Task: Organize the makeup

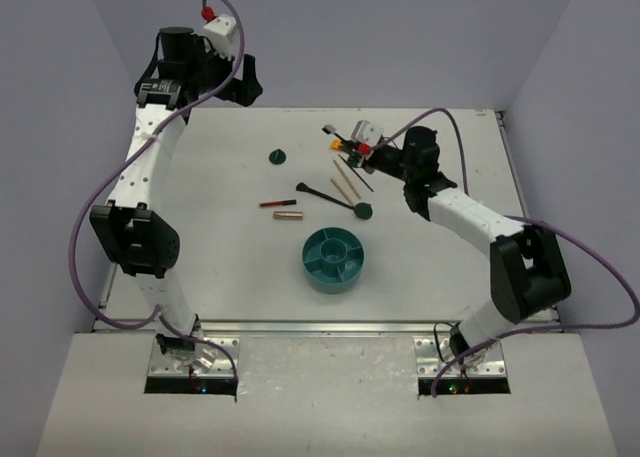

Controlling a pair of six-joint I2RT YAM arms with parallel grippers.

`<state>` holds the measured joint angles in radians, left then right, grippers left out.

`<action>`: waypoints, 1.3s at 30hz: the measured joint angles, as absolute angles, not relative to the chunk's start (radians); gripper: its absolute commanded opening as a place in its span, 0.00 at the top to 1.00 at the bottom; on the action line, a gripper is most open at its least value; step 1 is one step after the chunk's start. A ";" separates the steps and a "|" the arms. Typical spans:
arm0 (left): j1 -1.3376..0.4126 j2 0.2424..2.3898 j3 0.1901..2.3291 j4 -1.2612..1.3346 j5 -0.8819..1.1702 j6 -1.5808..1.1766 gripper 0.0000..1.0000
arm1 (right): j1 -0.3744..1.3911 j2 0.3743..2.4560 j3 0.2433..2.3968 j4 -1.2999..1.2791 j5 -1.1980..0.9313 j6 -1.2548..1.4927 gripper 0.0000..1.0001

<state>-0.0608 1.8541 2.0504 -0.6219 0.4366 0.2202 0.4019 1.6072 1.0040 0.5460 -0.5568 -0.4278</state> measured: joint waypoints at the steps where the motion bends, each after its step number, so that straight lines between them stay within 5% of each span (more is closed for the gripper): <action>1: -0.050 1.846 2.034 -0.618 0.415 0.217 0.00 | 0.393 1.574 0.987 0.545 -0.596 -0.372 1.00; 9: -0.047 1.763 1.706 -0.600 0.323 0.254 0.00 | 0.417 1.382 0.665 0.764 -0.861 0.158 1.00; 16: -0.047 1.737 1.528 -0.596 0.314 0.253 0.00 | 0.480 1.386 0.492 0.967 -0.881 0.340 1.00; 23: -0.047 1.684 1.481 -0.562 0.333 0.244 0.02 | 0.521 1.526 0.489 1.243 -0.858 0.507 1.00; 39: -0.131 1.597 1.464 -0.614 0.649 0.374 0.13 | 0.541 1.737 0.542 1.293 -0.852 0.597 1.00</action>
